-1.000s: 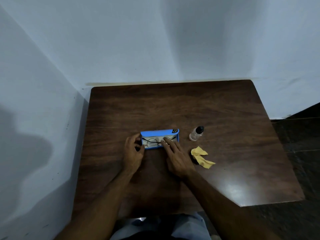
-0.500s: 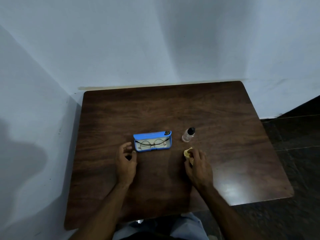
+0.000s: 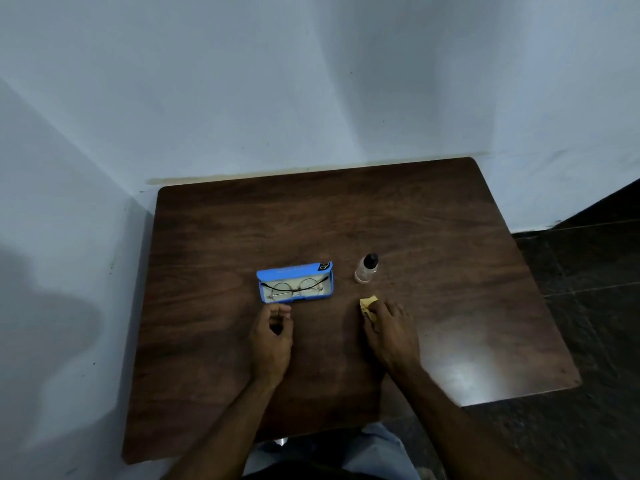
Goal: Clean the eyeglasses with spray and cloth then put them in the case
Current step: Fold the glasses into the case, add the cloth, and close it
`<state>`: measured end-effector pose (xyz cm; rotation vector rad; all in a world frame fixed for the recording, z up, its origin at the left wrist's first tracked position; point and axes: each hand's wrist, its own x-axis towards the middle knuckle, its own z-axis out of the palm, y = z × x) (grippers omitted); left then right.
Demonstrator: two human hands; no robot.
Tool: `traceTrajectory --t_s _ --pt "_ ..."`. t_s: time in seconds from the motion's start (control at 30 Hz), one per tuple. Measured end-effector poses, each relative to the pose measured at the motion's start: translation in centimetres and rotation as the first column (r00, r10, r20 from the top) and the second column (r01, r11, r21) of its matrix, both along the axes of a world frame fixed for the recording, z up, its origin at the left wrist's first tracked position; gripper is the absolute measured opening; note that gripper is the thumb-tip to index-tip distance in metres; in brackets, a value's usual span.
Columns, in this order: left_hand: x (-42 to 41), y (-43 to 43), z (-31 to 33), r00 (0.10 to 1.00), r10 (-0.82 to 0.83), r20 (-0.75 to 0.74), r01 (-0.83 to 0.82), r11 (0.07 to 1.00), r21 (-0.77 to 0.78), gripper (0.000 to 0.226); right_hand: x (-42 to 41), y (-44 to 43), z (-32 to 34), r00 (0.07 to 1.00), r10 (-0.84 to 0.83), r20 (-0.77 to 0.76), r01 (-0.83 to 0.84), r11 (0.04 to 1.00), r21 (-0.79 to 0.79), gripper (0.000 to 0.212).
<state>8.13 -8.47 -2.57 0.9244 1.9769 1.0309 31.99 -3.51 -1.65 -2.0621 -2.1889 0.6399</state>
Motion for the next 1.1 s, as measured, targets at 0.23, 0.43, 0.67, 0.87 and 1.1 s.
traceTrajectory --t_s 0.23,0.43,0.67,0.87,1.1 --pt "4.7 1.5 3.3 0.875 -0.115 0.47 0.208 0.966 -0.151 0.017 0.3 0.3 4.1 0.57 -0.423 -0.704 0.225 0.905 -0.362 0.01" --pt "7.7 3.7 7.0 0.534 0.125 0.836 0.204 0.941 -0.271 0.049 0.7 0.6 7.7 0.282 -0.551 -0.786 0.097 0.831 -0.548 0.02" --pt "8.0 6.6 11.2 0.584 0.017 0.811 0.102 0.99 -0.095 0.026 1.5 2.5 11.8 0.245 -0.417 -0.875 0.006 0.903 -0.429 0.013" --pt "6.9 8.5 14.8 0.713 -0.169 0.681 0.113 0.986 0.127 0.011 2.5 3.9 13.5 0.255 -0.339 -0.906 0.002 0.937 -0.35 0.019" --pt "6.8 10.4 18.8 0.869 -0.382 0.316 0.235 0.878 0.417 0.012 2.8 5.0 15.3 0.305 -0.188 -0.934 -0.079 0.972 -0.221 0.013"
